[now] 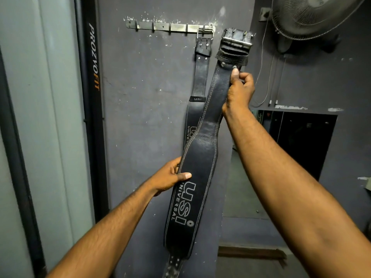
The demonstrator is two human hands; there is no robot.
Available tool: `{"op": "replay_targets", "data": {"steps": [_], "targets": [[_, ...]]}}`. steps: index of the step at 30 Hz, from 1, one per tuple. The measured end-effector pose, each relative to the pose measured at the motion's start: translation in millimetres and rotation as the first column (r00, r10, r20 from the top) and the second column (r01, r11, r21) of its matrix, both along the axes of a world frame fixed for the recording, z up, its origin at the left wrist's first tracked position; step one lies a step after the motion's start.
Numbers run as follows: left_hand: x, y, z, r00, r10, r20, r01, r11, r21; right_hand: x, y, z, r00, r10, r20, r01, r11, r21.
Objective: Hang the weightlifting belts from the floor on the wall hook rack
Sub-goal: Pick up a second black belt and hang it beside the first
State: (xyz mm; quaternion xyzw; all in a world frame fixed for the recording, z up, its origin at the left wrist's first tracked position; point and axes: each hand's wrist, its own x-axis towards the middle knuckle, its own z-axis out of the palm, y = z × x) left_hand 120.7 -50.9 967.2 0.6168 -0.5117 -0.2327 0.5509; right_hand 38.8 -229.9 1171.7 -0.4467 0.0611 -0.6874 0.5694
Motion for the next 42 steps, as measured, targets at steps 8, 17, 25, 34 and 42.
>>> {"op": "replay_targets", "data": {"steps": [8,17,25,34,42], "targets": [[-2,-1,-20,0.992,0.126,0.013,-0.126,0.992,0.007,5,5,-19,0.997,0.032,-0.063,-0.032,0.999,-0.007],[-9,-27,133,0.964,0.237,-0.125,-0.268,0.863,-0.428,15,22,-68,0.957,0.252,-0.141,-0.268,0.957,-0.11],[-5,-31,191,0.98,0.199,-0.002,-0.175,0.857,-0.486,-2,23,-86,0.91,0.356,-0.211,-0.39,0.909,-0.149],[-2,-38,200,0.946,0.325,0.0,-0.275,0.801,-0.532,-24,15,-98,0.83,0.486,-0.272,-0.527,0.843,-0.103],[-14,-74,197,0.819,0.404,-0.406,-0.573,0.575,-0.584,-33,1,-107,0.72,0.521,-0.458,-0.612,0.788,-0.067]]}}
